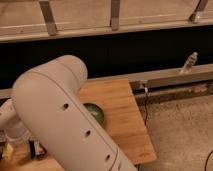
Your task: Place the eraser on the white sponge
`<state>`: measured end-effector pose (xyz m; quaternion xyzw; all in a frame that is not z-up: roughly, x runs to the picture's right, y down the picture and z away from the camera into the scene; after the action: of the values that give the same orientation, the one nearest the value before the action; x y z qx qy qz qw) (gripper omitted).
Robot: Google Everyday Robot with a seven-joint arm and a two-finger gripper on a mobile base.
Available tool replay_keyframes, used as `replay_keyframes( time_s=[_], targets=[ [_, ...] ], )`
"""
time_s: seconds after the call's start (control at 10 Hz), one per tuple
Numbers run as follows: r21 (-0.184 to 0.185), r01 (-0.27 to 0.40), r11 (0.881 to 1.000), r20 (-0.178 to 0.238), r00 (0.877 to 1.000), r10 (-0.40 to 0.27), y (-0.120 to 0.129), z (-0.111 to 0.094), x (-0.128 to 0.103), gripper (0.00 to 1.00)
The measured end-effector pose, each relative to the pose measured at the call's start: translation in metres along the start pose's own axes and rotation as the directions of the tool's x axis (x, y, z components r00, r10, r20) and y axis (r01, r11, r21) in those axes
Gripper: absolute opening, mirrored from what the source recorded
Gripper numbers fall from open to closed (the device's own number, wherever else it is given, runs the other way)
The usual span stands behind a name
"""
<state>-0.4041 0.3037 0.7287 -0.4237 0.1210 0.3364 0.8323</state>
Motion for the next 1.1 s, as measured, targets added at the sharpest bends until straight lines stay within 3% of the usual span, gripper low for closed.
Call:
replay_keyframes(
  time_s=[0.6, 0.8, 0.9, 1.1],
  targets=[
    [0.009, -0.031, 0.999, -0.036, 0.999, 0.032, -0.011, 0.02, 0.0, 0.78],
    [0.033, -0.024, 0.999, -0.038, 0.999, 0.025, -0.013, 0.021, 0.0, 0.64],
    [0.061, -0.02, 0.998, -0.021, 1.0, 0.021, -0.014, 0.01, 0.001, 0.29],
    [0.061, 0.003, 0.998, 0.001, 1.0, -0.003, -0.004, -0.003, 0.001, 0.09]
  ],
)
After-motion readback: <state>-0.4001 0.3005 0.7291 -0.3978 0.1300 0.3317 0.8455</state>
